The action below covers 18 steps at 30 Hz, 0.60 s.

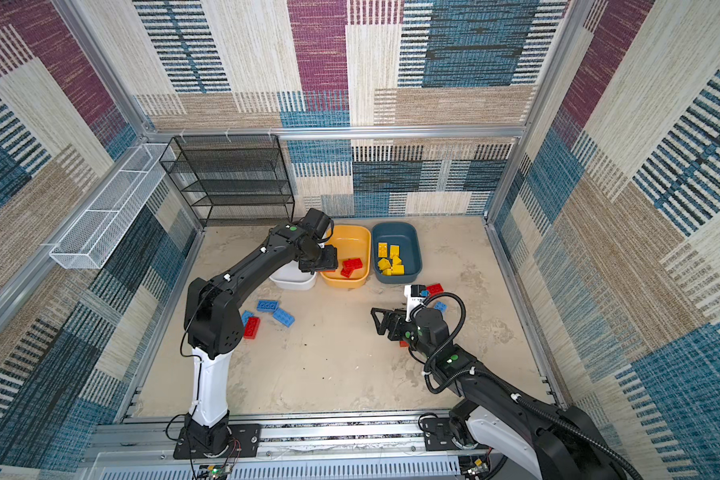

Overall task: Sort the legos into containers by color
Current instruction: 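Carry the red brick into the yellow tub and open the left gripper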

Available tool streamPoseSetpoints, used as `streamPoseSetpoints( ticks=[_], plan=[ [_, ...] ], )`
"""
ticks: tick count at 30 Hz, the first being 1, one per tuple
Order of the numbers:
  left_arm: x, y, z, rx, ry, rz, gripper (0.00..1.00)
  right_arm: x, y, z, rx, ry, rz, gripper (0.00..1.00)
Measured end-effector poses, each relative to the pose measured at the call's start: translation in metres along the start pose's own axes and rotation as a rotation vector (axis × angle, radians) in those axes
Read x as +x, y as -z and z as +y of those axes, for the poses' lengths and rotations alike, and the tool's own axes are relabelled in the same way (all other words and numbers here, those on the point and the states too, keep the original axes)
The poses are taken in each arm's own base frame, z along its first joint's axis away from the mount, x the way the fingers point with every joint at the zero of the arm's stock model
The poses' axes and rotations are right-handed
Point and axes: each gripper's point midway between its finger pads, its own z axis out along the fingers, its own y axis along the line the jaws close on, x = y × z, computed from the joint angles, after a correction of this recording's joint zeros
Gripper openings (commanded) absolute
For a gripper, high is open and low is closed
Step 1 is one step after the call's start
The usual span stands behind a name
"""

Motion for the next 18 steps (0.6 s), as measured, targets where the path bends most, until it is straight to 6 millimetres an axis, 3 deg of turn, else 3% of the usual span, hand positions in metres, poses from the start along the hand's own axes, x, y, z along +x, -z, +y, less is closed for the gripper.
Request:
streamPoseSetpoints(
  ticks=[9,18],
  plan=[
    [-0.028,-0.022,-0.028,-0.008,-0.009,-0.018,0.48,0.000,-0.003,0.010,-0.054,-0.020,0.009,0.92],
    [-0.021,-0.054,-0.021,-0.057,-0.002,0.030,0.52,0.001,-0.003,0.009,-0.052,-0.031,0.012,0.93]
  ],
)
